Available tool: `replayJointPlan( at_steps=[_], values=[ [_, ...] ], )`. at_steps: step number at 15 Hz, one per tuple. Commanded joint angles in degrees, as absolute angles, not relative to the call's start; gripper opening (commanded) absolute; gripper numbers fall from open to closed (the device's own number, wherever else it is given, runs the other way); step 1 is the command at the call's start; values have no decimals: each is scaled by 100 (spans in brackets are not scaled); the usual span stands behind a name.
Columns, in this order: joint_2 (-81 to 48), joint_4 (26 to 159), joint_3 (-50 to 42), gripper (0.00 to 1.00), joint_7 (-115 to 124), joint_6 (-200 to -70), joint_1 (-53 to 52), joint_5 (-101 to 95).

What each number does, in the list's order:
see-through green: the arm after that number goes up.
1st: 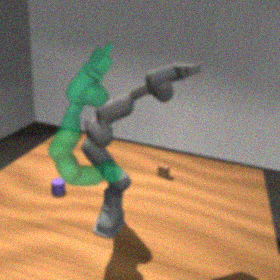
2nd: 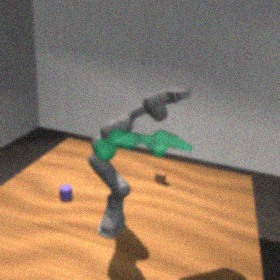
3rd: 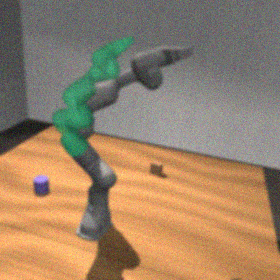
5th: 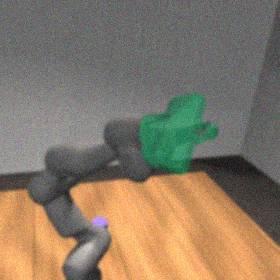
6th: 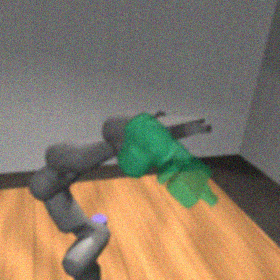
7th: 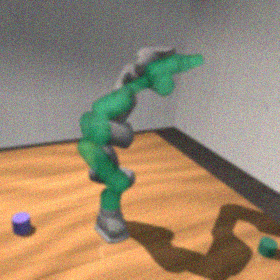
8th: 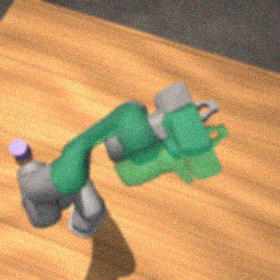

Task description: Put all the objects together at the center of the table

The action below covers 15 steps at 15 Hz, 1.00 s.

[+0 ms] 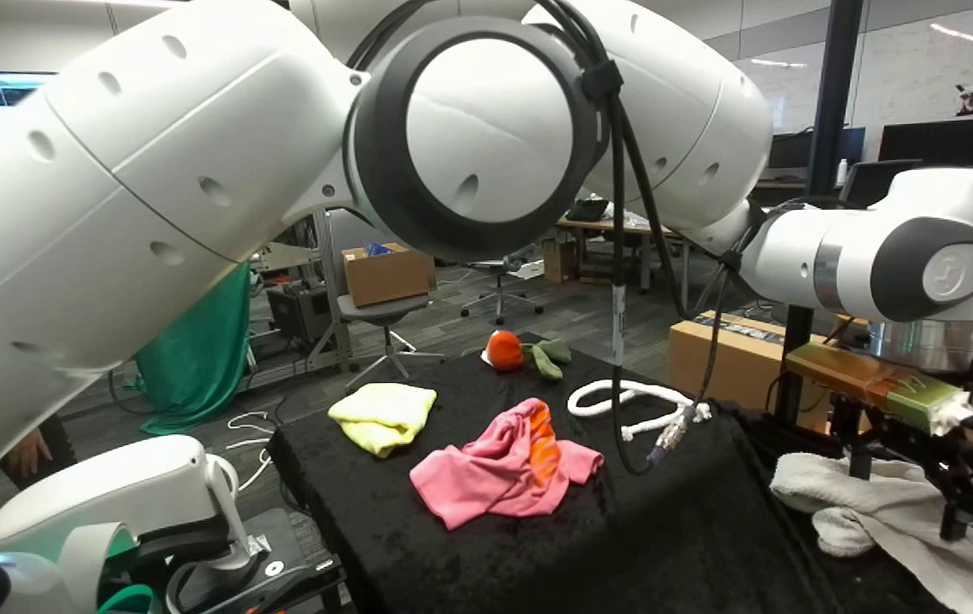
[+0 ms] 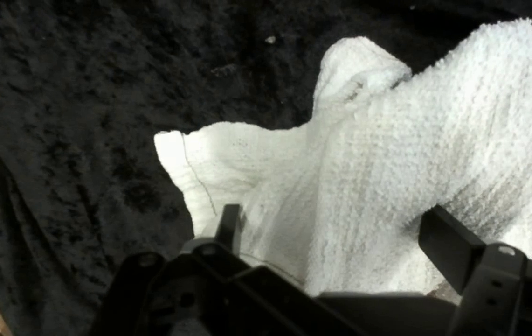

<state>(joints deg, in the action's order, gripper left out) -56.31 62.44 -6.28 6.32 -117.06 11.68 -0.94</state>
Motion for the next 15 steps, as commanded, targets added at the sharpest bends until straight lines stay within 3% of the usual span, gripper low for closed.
replayJointPlan(
  at_steps=[1, 3, 6, 7, 10, 13, 15],
  values=[
    [-5800, 5892, -642, 85, 691, -11509, 1175, 0],
    [-5806, 5863, -638, 61, 692, -11446, 1177, 3],
    [-5821, 5827, -640, 46, 689, -11400, 1177, -6],
    [-5819, 5820, -635, 31, 678, -11376, 1181, -4],
    [-5819, 5786, -639, 8, 654, -11279, 1177, -23],
    [-5804, 5768, -645, 0, 599, -11098, 1173, -55],
    [-5637, 5808, -599, 3, 424, -10515, 1197, -44]
  ],
)
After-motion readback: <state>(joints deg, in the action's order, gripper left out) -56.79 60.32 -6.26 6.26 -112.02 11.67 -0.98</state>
